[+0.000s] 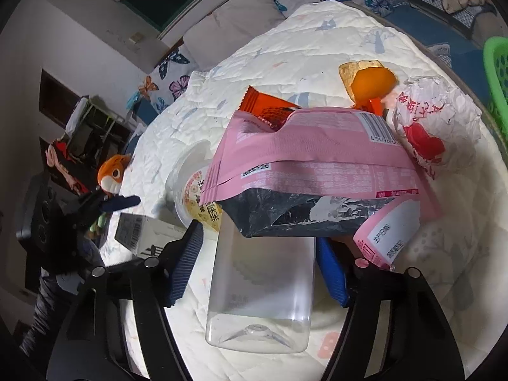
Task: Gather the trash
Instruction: 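Grasp the clear plastic bottle with the right tool while the left tool grasps the milk carton, then carry the bottle into the green basket and release it while the left tool carries the carton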
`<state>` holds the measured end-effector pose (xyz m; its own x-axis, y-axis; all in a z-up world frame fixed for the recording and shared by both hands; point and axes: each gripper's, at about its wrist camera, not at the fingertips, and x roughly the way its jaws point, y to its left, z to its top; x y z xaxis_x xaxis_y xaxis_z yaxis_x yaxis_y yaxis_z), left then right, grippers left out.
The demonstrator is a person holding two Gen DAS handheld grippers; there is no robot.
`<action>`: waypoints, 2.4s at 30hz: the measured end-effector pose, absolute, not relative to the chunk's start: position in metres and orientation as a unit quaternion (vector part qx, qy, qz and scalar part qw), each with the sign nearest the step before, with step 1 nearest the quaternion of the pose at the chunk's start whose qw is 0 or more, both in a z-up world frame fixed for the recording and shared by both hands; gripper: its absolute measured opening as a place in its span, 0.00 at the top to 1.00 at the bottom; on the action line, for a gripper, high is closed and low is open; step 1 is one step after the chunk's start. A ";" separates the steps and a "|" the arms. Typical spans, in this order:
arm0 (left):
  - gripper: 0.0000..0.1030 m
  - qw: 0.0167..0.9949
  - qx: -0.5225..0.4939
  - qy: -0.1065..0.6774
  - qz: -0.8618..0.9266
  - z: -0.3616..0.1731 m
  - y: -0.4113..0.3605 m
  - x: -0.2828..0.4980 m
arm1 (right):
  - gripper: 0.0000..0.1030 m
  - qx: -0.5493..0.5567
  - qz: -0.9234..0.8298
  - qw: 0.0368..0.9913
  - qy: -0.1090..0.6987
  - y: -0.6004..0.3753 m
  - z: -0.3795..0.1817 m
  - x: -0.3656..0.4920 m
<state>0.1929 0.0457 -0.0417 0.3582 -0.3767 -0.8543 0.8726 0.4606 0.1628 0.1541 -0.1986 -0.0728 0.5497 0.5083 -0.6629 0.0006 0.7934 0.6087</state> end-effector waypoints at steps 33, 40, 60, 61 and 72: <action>0.55 0.826 0.191 0.419 -0.326 -0.010 0.050 0.166 | 0.47 0.260 0.212 0.848 0.410 -0.191 -0.021 0.105; 0.55 0.842 0.160 0.401 -0.323 0.020 0.034 0.142 | 0.47 0.258 0.226 0.856 0.386 -0.207 -0.002 0.079; 0.55 0.832 0.090 0.402 -0.371 0.030 -0.094 0.150 | 0.46 0.231 0.010 0.882 0.410 -0.403 -0.044 0.076; 0.55 0.831 0.088 0.403 -0.374 0.029 -0.100 0.151 | 0.46 0.229 0.004 0.880 0.416 -0.410 -0.050 0.079; 0.55 0.822 0.077 0.406 -0.392 0.028 -0.166 0.169 | 0.43 0.230 -0.055 0.853 0.466 -0.470 -0.105 0.108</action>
<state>0.1691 -0.1663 0.0277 0.3629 -0.5816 -0.7281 0.7067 0.6810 -0.1918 0.1081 -0.4704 -0.1051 0.5601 0.1204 -0.8196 0.3079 0.8883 0.3408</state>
